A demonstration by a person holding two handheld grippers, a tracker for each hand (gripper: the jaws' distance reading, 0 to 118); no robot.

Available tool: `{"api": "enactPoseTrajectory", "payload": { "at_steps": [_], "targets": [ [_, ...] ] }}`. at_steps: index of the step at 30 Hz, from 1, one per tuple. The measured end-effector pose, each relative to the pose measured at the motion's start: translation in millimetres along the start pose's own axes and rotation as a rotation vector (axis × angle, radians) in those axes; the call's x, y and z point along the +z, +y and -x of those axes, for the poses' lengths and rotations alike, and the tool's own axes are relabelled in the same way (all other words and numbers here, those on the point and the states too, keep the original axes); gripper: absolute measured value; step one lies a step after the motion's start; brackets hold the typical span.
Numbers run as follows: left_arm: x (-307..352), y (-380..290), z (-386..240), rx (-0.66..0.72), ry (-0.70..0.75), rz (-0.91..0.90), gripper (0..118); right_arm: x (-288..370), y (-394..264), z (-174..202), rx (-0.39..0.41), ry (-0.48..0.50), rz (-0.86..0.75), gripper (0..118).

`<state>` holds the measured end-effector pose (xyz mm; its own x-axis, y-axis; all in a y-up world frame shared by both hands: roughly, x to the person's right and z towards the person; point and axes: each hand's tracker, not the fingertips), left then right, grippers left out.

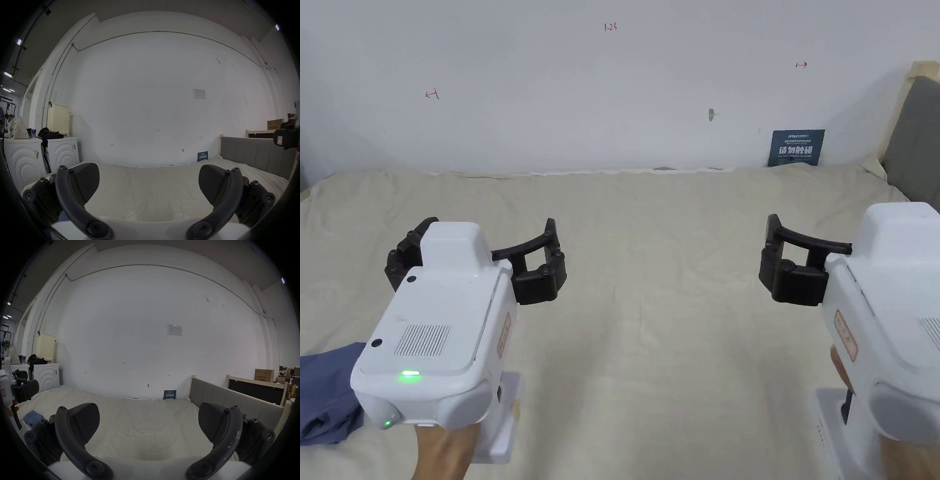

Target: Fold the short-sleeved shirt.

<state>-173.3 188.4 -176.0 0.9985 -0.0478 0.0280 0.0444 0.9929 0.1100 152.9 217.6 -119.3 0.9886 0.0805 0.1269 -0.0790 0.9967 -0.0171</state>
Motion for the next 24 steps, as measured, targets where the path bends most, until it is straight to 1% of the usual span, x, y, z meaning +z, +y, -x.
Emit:
{"api": "enactPoseTrajectory", "payload": {
  "at_steps": [18,23,24],
  "targets": [
    [2.2,1.5,2.0,0.005,-0.005,-0.004,118,0.2,0.9,-0.1,-0.007,-0.007,-0.004,118],
    [1.8,1.5,2.0,0.003,-0.005,-0.005,118,-0.8,1.6,-0.4,-0.020,-0.011,0.004,118],
    [1.9,1.5,2.5,0.004,-0.006,-0.004,118,-1.3,2.9,-0.4,-0.035,-0.012,0.014,118]
  ]
}}
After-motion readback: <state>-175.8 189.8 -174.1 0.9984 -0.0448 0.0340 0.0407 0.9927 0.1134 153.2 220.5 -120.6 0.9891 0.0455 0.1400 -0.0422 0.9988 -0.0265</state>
